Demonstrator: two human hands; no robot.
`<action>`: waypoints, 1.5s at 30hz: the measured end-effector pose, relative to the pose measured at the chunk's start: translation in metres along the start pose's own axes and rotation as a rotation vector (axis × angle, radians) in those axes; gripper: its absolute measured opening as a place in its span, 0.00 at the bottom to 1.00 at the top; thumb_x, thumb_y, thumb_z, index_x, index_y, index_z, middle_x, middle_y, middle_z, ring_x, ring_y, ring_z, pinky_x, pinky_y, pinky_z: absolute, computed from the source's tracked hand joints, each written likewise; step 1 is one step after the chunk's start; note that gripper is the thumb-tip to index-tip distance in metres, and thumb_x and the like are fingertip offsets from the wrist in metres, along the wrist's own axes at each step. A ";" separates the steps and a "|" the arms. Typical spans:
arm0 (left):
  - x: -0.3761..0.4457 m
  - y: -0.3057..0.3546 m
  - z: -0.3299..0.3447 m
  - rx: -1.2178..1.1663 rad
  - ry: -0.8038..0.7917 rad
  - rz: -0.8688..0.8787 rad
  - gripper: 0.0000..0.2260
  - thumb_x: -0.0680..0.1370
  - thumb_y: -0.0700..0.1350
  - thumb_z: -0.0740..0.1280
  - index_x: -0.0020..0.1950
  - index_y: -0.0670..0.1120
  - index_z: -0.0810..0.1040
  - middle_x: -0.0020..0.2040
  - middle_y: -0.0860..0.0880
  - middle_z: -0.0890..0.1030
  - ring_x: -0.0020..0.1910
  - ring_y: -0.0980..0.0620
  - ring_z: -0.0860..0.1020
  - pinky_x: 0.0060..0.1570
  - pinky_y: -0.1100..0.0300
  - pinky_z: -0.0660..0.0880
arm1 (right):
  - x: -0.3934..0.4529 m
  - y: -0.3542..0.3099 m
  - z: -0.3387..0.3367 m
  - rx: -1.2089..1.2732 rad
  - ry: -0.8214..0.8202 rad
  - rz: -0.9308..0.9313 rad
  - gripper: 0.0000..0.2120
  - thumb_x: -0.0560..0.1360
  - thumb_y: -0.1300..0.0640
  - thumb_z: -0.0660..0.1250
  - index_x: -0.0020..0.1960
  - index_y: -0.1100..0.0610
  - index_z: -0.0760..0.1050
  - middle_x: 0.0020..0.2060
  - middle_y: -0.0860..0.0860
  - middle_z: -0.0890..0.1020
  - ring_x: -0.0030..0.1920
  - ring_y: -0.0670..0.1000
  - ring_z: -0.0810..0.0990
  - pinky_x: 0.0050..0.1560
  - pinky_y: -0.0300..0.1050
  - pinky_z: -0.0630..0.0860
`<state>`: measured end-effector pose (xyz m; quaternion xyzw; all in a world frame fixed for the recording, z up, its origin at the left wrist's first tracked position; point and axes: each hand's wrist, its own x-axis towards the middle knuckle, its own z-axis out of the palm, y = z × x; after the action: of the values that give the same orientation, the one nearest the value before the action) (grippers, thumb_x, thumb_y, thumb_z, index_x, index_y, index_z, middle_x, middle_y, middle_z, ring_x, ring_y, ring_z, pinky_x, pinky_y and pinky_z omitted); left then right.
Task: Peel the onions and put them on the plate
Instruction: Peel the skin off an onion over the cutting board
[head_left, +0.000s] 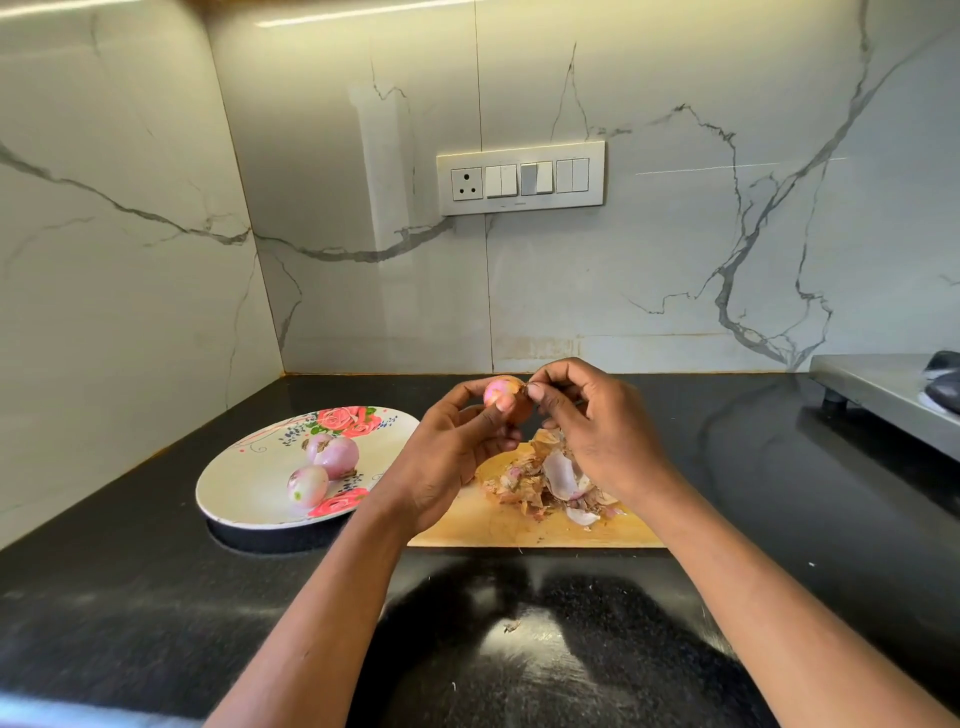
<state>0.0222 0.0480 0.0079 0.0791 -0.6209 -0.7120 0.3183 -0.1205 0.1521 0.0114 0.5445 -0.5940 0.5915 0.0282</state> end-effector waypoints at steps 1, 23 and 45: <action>0.000 0.000 0.000 -0.005 -0.011 -0.004 0.18 0.76 0.45 0.68 0.64 0.41 0.77 0.52 0.40 0.81 0.43 0.51 0.81 0.46 0.62 0.80 | 0.000 0.000 0.000 -0.011 0.009 -0.006 0.04 0.80 0.57 0.69 0.51 0.56 0.81 0.37 0.45 0.82 0.38 0.44 0.81 0.43 0.44 0.83; -0.001 0.003 0.001 0.147 0.044 0.005 0.22 0.77 0.54 0.65 0.66 0.43 0.73 0.50 0.47 0.85 0.44 0.47 0.84 0.44 0.57 0.80 | 0.002 0.000 -0.002 0.135 -0.070 0.071 0.09 0.73 0.53 0.76 0.53 0.48 0.84 0.46 0.45 0.87 0.48 0.45 0.85 0.49 0.43 0.82; -0.001 0.002 0.004 -0.093 -0.026 0.005 0.17 0.79 0.47 0.62 0.65 0.41 0.77 0.57 0.36 0.83 0.53 0.44 0.84 0.58 0.55 0.81 | 0.001 0.002 0.005 0.004 0.047 0.036 0.03 0.81 0.56 0.67 0.53 0.55 0.78 0.43 0.49 0.83 0.42 0.50 0.83 0.47 0.54 0.83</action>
<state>0.0214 0.0519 0.0105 0.0535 -0.5914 -0.7404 0.3151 -0.1194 0.1474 0.0093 0.5198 -0.6016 0.6058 0.0307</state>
